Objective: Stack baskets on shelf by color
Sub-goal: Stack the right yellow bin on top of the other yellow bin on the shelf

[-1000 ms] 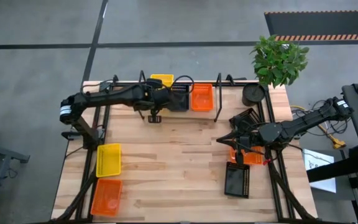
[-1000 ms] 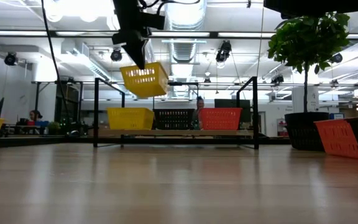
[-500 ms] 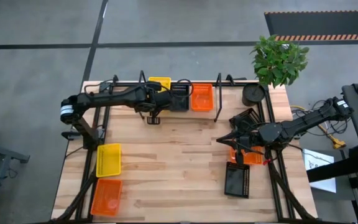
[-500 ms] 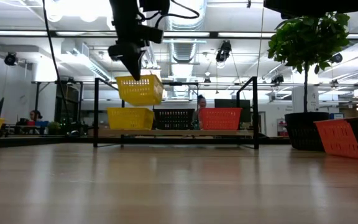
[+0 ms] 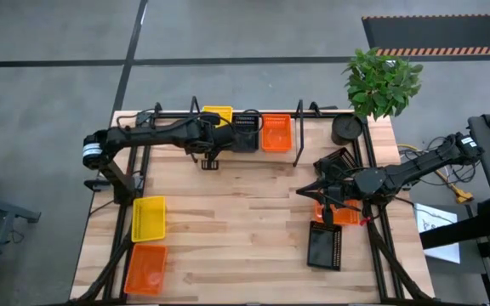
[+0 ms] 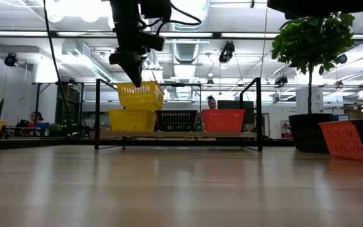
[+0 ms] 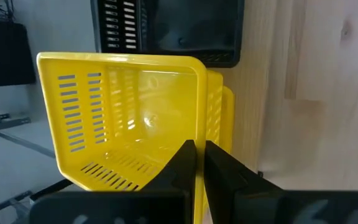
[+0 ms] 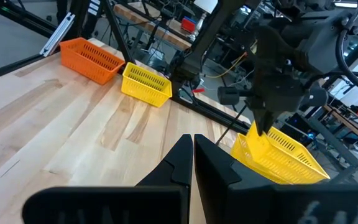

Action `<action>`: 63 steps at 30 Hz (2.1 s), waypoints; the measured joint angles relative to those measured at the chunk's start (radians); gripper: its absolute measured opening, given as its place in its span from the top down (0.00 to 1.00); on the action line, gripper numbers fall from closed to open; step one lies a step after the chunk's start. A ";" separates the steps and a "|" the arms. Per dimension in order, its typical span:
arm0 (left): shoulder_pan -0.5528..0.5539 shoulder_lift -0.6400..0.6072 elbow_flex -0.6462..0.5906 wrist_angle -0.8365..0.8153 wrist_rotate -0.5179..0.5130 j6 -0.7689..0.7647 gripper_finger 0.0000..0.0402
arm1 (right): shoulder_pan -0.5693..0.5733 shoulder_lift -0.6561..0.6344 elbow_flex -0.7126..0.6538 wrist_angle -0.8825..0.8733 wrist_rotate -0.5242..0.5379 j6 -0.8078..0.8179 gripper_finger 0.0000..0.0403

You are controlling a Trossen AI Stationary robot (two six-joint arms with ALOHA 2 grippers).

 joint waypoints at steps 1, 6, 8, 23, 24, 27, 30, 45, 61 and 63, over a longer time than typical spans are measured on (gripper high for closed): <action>0.001 0.000 0.000 0.002 0.000 0.008 1.00 | 0.000 0.000 0.000 0.000 0.000 0.000 0.98; 0.006 0.000 0.000 0.001 0.000 0.014 1.00 | 0.000 0.000 0.000 0.000 0.000 0.000 0.98; 0.008 0.000 0.000 0.000 0.000 0.014 1.00 | 0.000 0.000 0.000 0.000 0.000 0.000 0.98; 0.024 -0.001 -0.003 -0.001 -0.001 -0.013 1.00 | 0.000 0.000 0.000 -0.002 0.000 0.000 0.98; 0.025 -0.001 -0.003 0.000 -0.001 -0.013 1.00 | 0.000 0.000 0.000 -0.002 0.000 0.000 0.98; 0.026 -0.001 -0.004 0.000 -0.001 -0.013 1.00 | 0.000 0.000 0.000 -0.002 0.000 0.000 0.98; 0.029 -0.001 -0.006 0.000 -0.001 -0.013 1.00 | 0.000 0.000 0.000 -0.003 0.000 0.000 0.98; 0.037 -0.001 -0.069 0.034 -0.005 -0.016 1.00 | 0.000 0.000 0.000 -0.003 0.000 0.000 0.98; 0.037 -0.002 -0.070 0.041 -0.005 -0.013 0.94 | 0.000 0.000 0.000 -0.007 0.000 0.000 0.98; 0.037 -0.002 -0.070 0.041 -0.005 -0.012 0.92 | 0.000 0.000 0.000 -0.007 0.000 0.000 0.98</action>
